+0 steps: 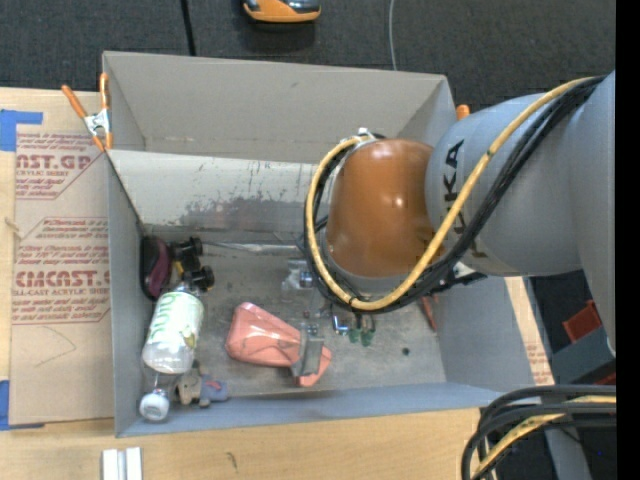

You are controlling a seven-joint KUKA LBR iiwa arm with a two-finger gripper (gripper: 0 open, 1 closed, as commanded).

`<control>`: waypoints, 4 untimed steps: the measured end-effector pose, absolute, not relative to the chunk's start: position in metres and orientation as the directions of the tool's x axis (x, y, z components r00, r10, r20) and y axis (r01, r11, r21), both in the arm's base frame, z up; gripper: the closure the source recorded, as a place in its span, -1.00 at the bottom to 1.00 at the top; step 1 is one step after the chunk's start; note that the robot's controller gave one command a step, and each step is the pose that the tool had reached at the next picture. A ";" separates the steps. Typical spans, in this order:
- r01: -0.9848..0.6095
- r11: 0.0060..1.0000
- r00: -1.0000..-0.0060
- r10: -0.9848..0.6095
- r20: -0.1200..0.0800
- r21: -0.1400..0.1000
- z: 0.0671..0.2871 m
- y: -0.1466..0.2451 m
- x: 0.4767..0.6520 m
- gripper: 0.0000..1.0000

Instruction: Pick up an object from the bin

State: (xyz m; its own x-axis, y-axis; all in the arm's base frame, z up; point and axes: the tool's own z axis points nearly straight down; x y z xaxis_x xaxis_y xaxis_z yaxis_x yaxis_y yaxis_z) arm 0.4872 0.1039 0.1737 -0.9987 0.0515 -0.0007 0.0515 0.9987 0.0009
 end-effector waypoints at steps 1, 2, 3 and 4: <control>0.044 0.999 -0.999 0.044 -0.001 0.001 0.165 0.105 0.487 -1.00; -0.154 0.988 -0.988 -0.154 0.002 0.000 0.195 0.099 0.517 -1.00; -0.120 0.993 -0.993 -0.120 -0.011 0.001 0.198 0.095 0.510 -1.00; -0.162 0.987 -0.987 -0.162 -0.008 0.000 0.142 0.096 0.516 -1.00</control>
Offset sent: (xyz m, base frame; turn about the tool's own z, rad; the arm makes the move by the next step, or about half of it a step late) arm 0.0479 -0.0093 0.0459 -0.2335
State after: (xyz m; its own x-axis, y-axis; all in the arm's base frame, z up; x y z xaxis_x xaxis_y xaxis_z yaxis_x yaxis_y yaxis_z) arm 0.5164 0.0956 0.1422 -0.9867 -0.1624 -0.0076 -0.1624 0.9867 0.0004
